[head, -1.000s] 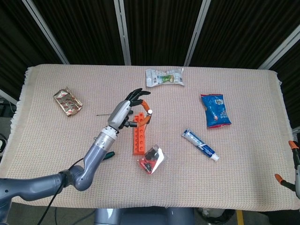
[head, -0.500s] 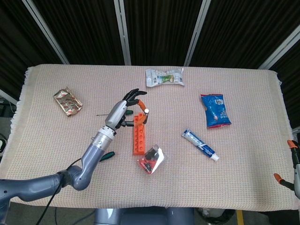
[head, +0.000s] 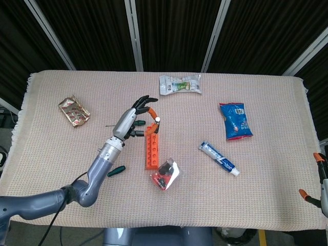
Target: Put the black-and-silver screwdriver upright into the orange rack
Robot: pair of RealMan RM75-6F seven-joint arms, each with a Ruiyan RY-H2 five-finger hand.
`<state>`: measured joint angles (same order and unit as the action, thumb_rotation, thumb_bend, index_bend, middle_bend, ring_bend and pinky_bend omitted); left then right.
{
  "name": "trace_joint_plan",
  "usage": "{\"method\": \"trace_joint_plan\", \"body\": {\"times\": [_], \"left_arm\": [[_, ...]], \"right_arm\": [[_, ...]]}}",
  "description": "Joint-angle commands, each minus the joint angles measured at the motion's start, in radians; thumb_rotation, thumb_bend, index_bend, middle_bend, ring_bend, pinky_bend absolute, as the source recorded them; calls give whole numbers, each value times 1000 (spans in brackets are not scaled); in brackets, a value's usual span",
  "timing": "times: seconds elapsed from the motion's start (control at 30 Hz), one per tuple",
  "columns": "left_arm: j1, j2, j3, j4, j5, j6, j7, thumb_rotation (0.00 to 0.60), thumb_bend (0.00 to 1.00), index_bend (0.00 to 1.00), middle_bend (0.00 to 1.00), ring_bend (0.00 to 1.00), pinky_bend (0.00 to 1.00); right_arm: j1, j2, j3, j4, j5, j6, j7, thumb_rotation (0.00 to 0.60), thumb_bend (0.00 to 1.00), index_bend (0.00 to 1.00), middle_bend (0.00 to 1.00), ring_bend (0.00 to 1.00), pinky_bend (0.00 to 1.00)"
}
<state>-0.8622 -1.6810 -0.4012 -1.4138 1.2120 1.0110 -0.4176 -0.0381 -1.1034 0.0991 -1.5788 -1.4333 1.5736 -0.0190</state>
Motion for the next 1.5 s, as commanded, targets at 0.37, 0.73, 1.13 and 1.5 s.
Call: {"method": "trace_joint_plan", "body": {"times": [0.37, 0.73, 1.13, 1.5], "left_arm": [[-4, -12, 7, 18, 3, -6, -10, 530, 537, 641, 133, 0, 0], [4, -26, 25, 41, 15, -13, -45, 531, 537, 641, 133, 0, 0], [25, -36, 73, 79, 86, 6, -113, 536, 552, 643, 134, 0, 0], [46, -63, 118, 133, 148, 42, -162, 532, 553, 642, 133, 0, 0]], "right_arm": [[-2, -1, 0, 1, 6, -2, 1, 600, 0, 54, 79, 0, 146], [-5, 1, 2, 1, 9, 0, 5, 600, 0, 54, 79, 0, 146], [-4, -1, 4, 3, 12, -1, 5, 600, 0, 55, 81, 0, 146], [-4, 2, 4, 3, 15, -5, 7, 600, 0, 55, 83, 0, 146]]}}
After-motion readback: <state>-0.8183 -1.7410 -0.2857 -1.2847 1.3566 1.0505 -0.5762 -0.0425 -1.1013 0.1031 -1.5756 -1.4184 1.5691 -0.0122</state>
